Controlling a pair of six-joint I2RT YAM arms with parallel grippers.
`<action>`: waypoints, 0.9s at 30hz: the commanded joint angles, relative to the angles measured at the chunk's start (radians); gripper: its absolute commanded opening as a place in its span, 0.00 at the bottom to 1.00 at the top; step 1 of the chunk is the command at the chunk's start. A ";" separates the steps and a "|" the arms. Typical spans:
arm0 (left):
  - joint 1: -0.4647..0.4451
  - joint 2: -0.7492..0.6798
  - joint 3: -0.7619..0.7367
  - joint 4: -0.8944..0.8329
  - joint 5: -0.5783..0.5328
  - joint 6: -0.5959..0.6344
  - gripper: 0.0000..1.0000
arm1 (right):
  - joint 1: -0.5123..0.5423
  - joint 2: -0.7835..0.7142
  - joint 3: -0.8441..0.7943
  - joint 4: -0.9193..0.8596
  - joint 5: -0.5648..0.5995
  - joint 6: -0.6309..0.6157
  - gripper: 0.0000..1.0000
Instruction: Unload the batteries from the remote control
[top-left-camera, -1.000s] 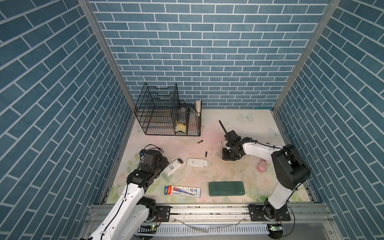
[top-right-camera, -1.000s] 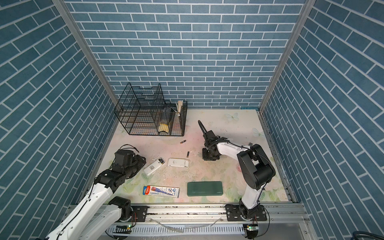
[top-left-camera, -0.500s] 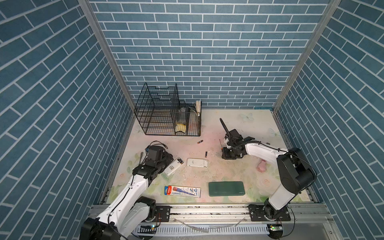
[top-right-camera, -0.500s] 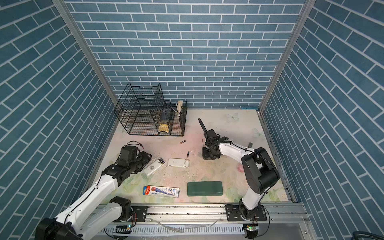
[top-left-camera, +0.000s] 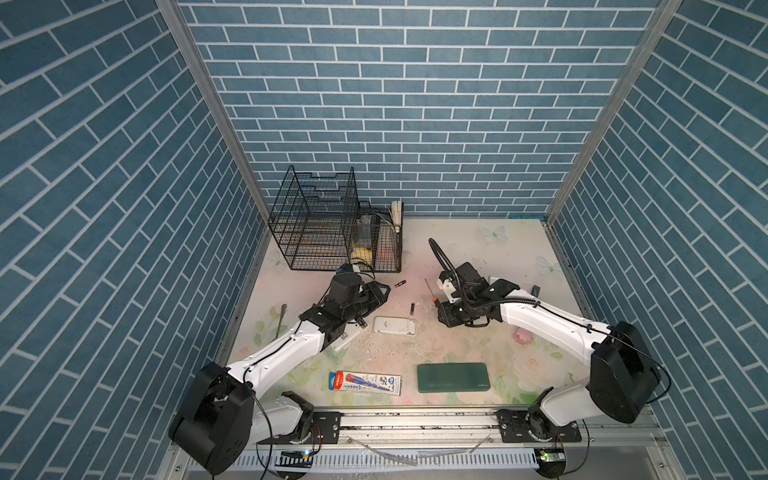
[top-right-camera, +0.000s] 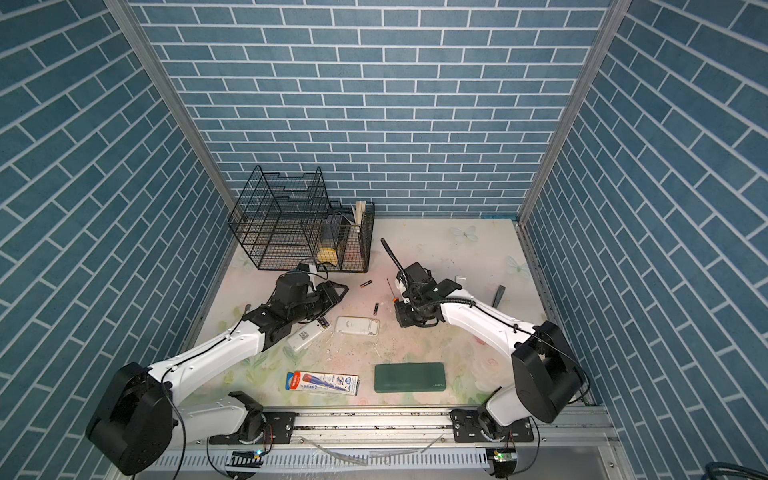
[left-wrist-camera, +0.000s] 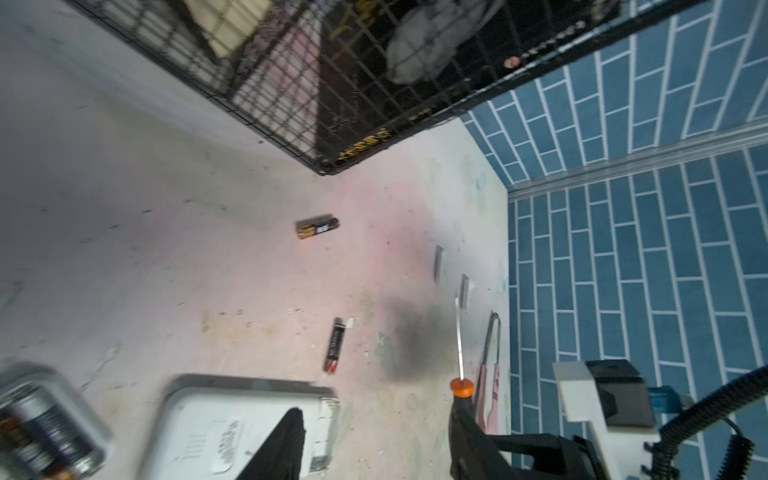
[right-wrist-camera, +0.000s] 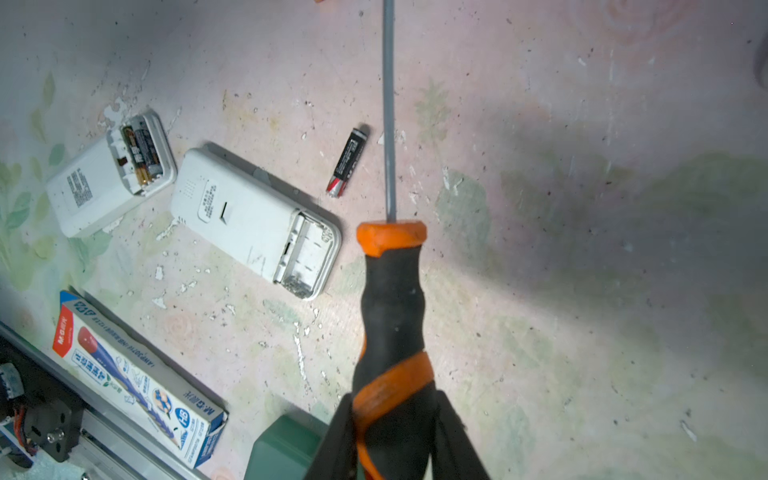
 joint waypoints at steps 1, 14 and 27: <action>-0.035 0.043 0.021 0.118 0.034 -0.016 0.57 | 0.032 -0.040 0.040 -0.076 0.077 -0.047 0.02; -0.122 0.200 0.020 0.379 0.088 -0.136 0.55 | 0.133 -0.035 0.128 -0.145 0.224 -0.055 0.00; -0.152 0.307 0.071 0.476 0.113 -0.170 0.51 | 0.157 -0.014 0.164 -0.084 0.162 -0.027 0.00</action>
